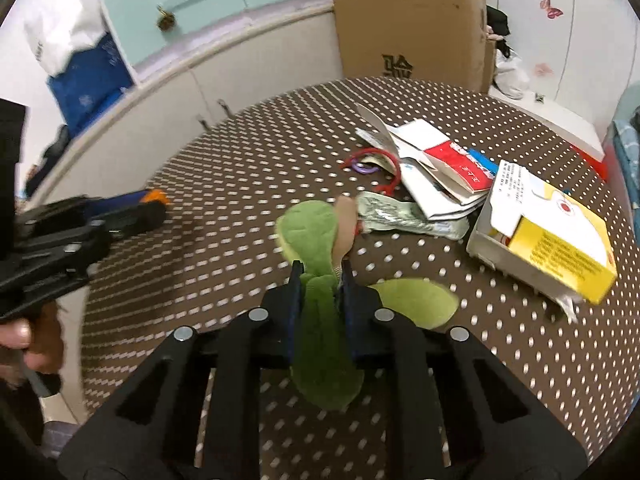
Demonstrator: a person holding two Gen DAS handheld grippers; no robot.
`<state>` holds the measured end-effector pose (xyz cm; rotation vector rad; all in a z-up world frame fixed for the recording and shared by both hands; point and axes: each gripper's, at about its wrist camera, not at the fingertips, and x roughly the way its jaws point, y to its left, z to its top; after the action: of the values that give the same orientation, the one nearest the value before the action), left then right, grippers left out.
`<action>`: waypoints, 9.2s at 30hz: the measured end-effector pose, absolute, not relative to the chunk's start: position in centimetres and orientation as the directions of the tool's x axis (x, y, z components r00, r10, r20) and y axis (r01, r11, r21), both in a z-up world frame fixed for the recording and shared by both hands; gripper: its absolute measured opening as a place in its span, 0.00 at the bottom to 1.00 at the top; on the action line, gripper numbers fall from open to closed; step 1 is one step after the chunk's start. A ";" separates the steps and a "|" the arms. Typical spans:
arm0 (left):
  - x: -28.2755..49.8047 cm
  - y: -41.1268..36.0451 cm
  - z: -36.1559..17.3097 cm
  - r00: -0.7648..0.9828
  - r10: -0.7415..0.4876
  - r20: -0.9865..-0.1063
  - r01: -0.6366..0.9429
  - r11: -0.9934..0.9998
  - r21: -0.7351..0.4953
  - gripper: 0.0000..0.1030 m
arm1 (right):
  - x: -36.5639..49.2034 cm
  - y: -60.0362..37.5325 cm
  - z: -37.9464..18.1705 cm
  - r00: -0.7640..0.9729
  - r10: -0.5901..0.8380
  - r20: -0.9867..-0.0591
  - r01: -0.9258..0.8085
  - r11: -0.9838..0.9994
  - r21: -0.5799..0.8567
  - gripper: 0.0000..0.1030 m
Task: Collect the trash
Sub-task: 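Carry the orange lid and green leaves to the wastebasket with both grippers, then open both grippers over the wastebasket to drop the lid and leaves, then move both open tools back over the table toward the remaining trash, then grasp the yellow-white medicine box with the right gripper while the left gripper grasps the snack bar wrapper, then carry the medicine box and snack bar wrapper to the wastebasket with both grippers, then open both grippers over the wastebasket to drop the box and wrapper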
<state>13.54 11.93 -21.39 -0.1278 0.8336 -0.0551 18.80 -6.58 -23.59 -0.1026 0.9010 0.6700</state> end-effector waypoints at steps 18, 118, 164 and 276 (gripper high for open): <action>12.1 2.4 -14.1 0.757 -0.174 -0.630 0.139 0.985 -0.104 0.28 | 14.0 -19.1 -11.3 0.628 0.582 -0.516 -0.542 0.803 0.247 0.17; 15.8 -27.2 -15.9 0.577 -0.435 -0.691 0.566 0.823 -0.046 0.91 | 10.8 -48.5 -20.1 0.768 0.156 -0.621 0.209 0.856 0.473 0.94; 20.2 2.5 -22.2 0.666 -0.114 -0.737 0.156 0.988 -0.011 0.91 | 26.6 -13.1 -23.4 0.541 0.219 -0.812 -0.648 0.724 -0.236 0.93; 18.8 -38.7 -26.0 0.287 -0.451 -0.845 0.750 0.655 -0.095 0.17 | 10.6 -59.8 -31.6 0.646 0.122 -0.753 0.443 0.744 0.500 0.87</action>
<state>18.84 -38.66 -25.97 0.3510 0.9890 -0.8240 10.61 -59.83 -31.61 0.7293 0.8659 -0.2024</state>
